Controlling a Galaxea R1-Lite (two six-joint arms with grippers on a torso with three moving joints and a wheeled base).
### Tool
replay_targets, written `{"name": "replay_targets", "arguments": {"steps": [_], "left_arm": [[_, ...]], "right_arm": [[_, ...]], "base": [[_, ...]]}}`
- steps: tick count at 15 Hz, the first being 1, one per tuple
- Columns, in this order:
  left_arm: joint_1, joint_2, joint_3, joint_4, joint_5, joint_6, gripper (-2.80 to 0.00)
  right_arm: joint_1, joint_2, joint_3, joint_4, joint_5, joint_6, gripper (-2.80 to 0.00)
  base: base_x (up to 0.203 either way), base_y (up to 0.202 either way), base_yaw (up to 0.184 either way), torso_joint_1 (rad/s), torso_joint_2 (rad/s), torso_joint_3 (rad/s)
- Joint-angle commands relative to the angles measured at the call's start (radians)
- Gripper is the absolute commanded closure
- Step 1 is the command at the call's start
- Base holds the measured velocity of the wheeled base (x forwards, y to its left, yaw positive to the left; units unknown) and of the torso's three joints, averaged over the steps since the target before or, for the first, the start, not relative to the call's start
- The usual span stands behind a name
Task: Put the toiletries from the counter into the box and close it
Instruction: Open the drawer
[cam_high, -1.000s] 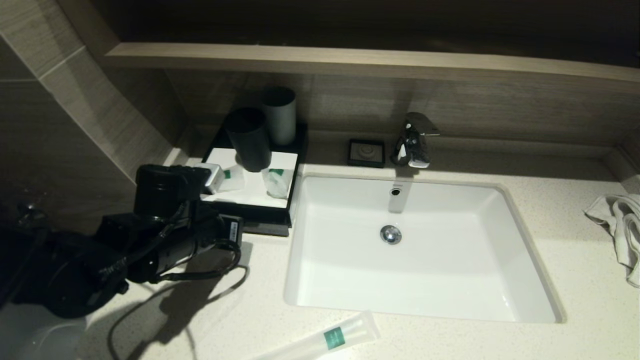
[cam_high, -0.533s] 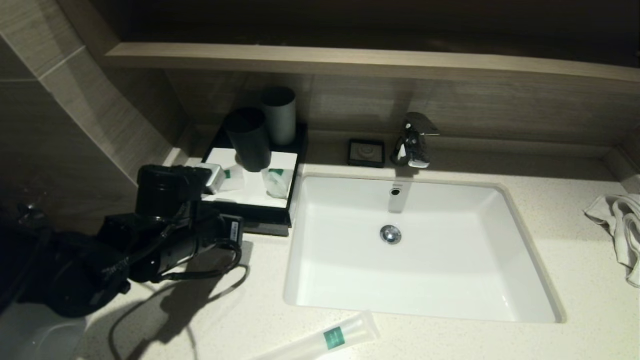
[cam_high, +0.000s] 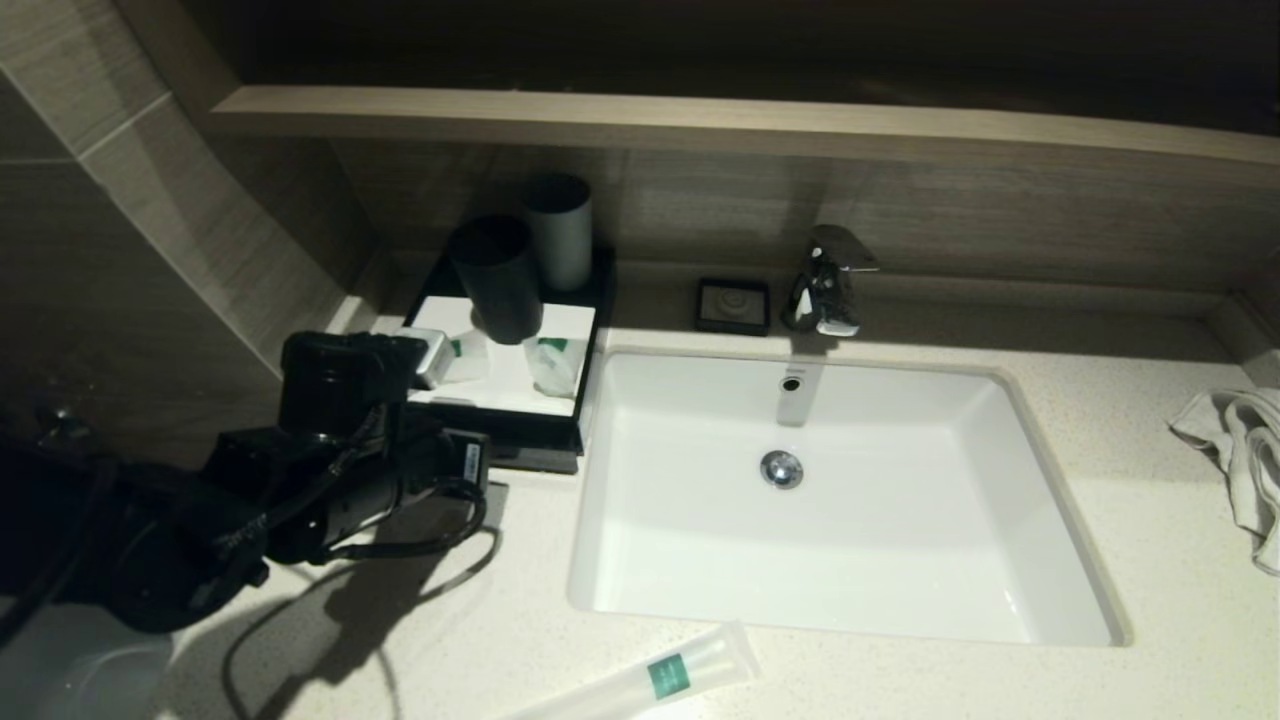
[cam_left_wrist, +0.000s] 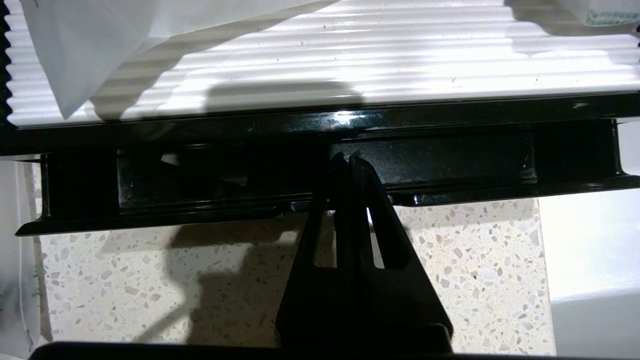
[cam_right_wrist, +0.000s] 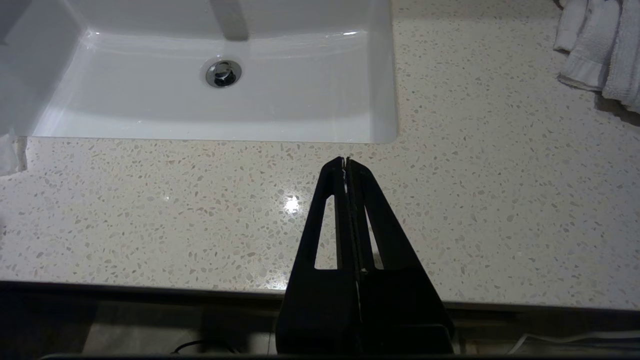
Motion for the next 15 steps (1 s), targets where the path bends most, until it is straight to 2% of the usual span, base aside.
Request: {"name": "replay_targets", "arguments": {"steps": [1,9,15], "left_arm": [[0.0,0.007,0.001,0.0,0.003,-0.001,0.0],[0.0,-0.005,0.025,0.006,0.006,0.005,0.0],[0.0,-0.023,0.058,0.005,0.038,0.006,0.0]], "right_arm": [[0.0,-0.001,0.0,0.0,0.0,0.0,0.0],[0.0,0.0,0.0,0.0,0.0,0.001,0.0],[0.0,-0.001,0.0,0.0,0.0,0.0,0.0]], "base": [[0.0,0.0,0.0,0.0,0.0,0.0],[0.0,0.0,0.0,0.0,0.0,0.0],[0.0,0.0,0.0,0.0,0.0,0.0]]}}
